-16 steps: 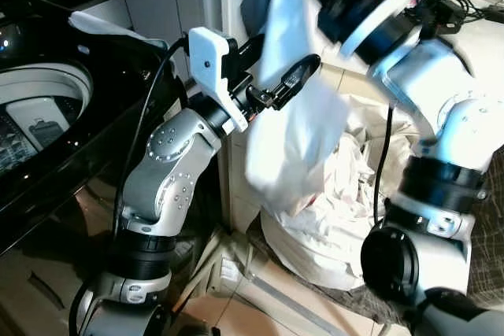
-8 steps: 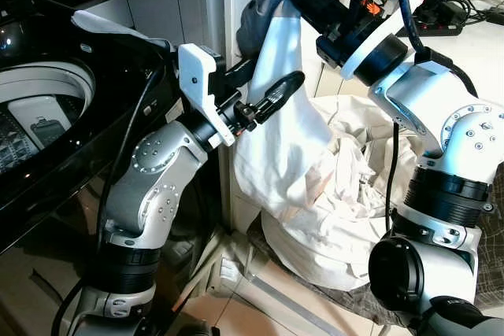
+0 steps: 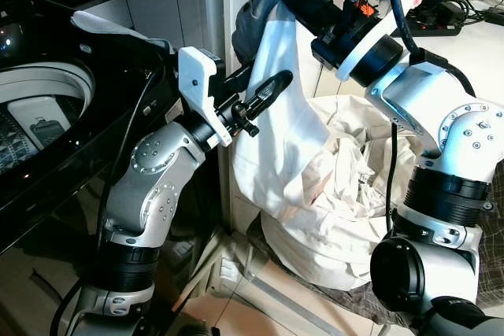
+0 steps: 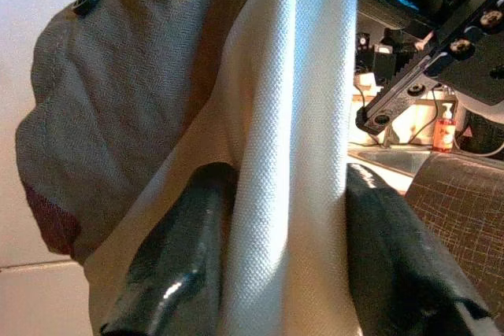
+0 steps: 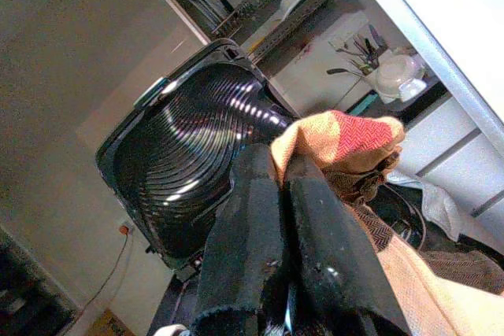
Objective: Clothes washing
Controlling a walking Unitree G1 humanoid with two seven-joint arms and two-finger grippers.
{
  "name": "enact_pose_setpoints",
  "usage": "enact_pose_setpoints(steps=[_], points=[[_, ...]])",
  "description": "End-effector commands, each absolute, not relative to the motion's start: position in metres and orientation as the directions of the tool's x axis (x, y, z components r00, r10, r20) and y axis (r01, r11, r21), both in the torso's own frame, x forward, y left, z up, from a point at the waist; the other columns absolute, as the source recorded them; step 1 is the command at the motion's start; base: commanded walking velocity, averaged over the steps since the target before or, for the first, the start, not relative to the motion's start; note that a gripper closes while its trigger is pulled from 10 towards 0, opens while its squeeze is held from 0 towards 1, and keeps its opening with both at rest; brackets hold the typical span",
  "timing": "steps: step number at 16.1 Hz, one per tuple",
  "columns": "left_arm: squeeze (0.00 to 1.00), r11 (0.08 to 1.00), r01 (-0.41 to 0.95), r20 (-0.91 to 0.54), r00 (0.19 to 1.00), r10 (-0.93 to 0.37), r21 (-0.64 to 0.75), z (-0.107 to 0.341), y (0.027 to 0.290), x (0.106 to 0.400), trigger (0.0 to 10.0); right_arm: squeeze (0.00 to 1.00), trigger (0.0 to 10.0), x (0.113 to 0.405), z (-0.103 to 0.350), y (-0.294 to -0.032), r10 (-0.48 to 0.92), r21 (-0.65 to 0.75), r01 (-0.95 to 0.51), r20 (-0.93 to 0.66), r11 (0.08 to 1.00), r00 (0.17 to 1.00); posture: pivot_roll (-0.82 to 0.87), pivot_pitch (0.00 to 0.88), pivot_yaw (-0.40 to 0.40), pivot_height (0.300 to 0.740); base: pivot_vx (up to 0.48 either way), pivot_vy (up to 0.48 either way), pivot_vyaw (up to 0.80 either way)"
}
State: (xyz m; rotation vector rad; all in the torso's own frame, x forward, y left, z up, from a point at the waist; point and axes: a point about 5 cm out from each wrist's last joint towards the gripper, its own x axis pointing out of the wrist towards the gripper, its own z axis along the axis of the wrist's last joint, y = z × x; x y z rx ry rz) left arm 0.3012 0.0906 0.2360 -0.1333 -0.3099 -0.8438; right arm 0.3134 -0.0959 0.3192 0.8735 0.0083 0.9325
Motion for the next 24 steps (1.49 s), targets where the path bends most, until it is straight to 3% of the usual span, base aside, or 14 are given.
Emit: enact_pose_setpoints(steps=[1, 17, 18, 19, 23, 24], points=[[0.0, 0.668, 0.744, 0.311, 0.63, -0.711, 0.02, 0.236, 0.091, 0.303, 0.0, 0.0, 0.0, 0.309, 0.324, -0.099, 0.692, 0.641, -0.71, 0.372, 0.29, 0.618, -0.01, 0.0, 0.007, 0.74, 0.0, 0.0, 0.0], [0.0, 0.73, 0.681, 0.276, 0.692, -0.667, 0.055, 0.234, 0.104, 0.311, 0.0, 0.0, 0.0, 0.307, 0.321, -0.098, 0.697, 0.634, -0.712, 0.363, 0.303, 0.619, -0.01, 0.0, 0.014, 0.74, 0.0, 0.0, 0.0], [0.0, 0.736, 0.675, 0.277, 0.697, -0.661, 0.057, 0.235, 0.106, 0.312, 0.0, 0.0, 2.8, 0.308, 0.321, -0.098, 0.697, 0.63, -0.711, 0.357, 0.312, 0.622, -0.01, 0.0, 0.014, 0.74, 0.0, 0.0, 0.0], [0.0, 0.751, 0.657, 0.275, 0.71, -0.648, 0.072, 0.237, 0.112, 0.315, 0.0, 1.0, 10.0, 0.308, 0.32, -0.099, 0.695, 0.627, -0.709, 0.351, 0.322, 0.627, -0.01, 0.0, 0.017, 0.74, 0.0, 0.0, 0.0], [0.0, 0.811, 0.536, 0.247, 0.774, -0.583, 0.233, 0.256, 0.147, 0.332, 0.0, 1.0, 10.0, 0.302, 0.32, -0.107, 0.695, 0.578, -0.73, 0.354, 0.364, 0.626, 0.0, 0.0, 0.011, 0.74, 0.0, 0.0, 0.0], [0.0, 0.835, 0.448, 0.26, 0.806, -0.532, 0.32, 0.275, 0.165, 0.343, 0.0, 0.8, 10.0, 0.302, 0.319, -0.111, 0.683, 0.554, -0.73, 0.35, 0.401, 0.641, 0.0, 0.0, 0.01, 0.74, 0.0, 0.0, 0.0]])
